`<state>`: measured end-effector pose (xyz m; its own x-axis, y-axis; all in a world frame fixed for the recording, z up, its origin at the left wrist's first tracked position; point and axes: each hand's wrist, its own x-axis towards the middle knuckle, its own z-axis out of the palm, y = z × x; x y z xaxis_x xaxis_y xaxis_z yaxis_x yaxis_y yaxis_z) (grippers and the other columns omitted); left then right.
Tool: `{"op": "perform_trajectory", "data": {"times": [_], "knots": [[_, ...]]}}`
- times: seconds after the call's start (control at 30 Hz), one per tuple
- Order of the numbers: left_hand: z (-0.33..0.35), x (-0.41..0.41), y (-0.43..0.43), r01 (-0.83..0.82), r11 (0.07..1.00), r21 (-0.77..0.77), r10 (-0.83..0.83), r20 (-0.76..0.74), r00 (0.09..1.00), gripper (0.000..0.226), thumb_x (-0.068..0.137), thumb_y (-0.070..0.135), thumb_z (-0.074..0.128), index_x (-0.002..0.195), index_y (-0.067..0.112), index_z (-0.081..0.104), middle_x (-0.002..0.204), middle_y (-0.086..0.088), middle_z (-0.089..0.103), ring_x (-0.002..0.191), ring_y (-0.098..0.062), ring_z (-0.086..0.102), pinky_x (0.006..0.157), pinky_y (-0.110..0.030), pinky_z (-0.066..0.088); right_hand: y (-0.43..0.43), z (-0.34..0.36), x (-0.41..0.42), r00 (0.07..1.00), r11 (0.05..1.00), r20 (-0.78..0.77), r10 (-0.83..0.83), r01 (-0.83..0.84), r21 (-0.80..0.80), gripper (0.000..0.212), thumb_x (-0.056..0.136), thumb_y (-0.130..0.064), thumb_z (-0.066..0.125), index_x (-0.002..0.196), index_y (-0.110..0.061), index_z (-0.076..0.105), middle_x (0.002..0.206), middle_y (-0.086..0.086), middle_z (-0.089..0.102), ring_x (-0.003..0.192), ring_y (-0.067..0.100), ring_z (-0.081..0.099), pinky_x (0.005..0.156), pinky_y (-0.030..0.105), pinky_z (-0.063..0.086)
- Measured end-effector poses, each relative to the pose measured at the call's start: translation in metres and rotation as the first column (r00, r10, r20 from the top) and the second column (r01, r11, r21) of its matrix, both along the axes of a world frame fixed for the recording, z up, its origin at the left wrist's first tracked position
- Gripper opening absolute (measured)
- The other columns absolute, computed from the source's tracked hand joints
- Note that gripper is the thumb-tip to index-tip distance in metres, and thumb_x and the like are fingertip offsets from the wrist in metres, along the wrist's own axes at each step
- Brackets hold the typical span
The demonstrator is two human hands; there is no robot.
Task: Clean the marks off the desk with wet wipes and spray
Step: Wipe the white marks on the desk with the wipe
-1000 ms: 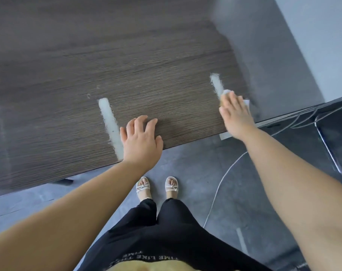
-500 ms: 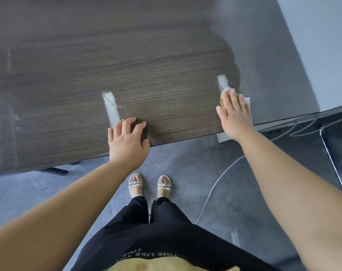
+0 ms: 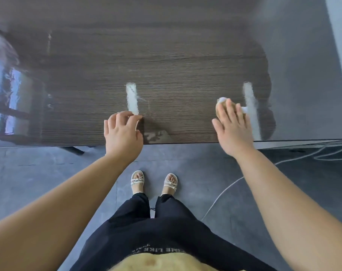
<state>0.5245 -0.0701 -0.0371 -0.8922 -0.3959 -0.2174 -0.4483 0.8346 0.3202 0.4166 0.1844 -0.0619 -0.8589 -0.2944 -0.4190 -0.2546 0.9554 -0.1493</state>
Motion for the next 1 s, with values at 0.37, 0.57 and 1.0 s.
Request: {"op": "perform_trajectory", "data": {"times": [0.37, 0.57, 1.0], "knots": [[-0.004, 0.031, -0.08, -0.159, 0.987, -0.01, 0.159, 0.06, 0.985, 0.047, 0.085, 0.013, 0.049, 0.132, 0.016, 0.046, 0.142, -0.008, 0.034, 0.134, -0.031, 0.018, 0.113, -0.045, 0.016, -0.176, -0.002, 0.104, 0.851, 0.846, -0.048, 0.522, -0.525, -0.093, 0.067, 0.096, -0.056, 0.016, 0.151, -0.023, -0.005, 0.158, 0.0, -0.013, 0.145, 0.025, -0.015, 0.116, 0.047, -0.012], [0.0, 0.042, -0.107, -0.126, 0.992, 0.021, 0.126, 0.006, 0.992, 0.044, 0.084, 0.012, 0.05, 0.128, 0.017, 0.048, 0.142, -0.008, 0.034, 0.133, -0.031, 0.02, 0.112, -0.047, 0.018, -0.112, -0.01, 0.034, 0.971, 0.977, -0.122, 0.205, -0.211, -0.039, 0.061, 0.096, -0.054, 0.01, 0.151, -0.028, 0.005, 0.159, -0.003, -0.001, 0.147, 0.024, -0.002, 0.117, 0.043, -0.005], [0.006, 0.059, -0.194, -0.111, 0.993, -0.039, 0.115, 0.111, 0.987, 0.046, 0.087, 0.019, 0.045, 0.133, 0.019, 0.042, 0.144, -0.008, 0.028, 0.133, -0.031, 0.017, 0.111, -0.046, 0.018, -0.257, 0.001, 0.08, 0.736, 0.734, -0.042, 0.675, -0.677, -0.056, 0.064, 0.093, -0.059, 0.007, 0.15, -0.031, 0.0, 0.159, -0.006, -0.007, 0.146, 0.018, -0.01, 0.114, 0.04, -0.012]]}}
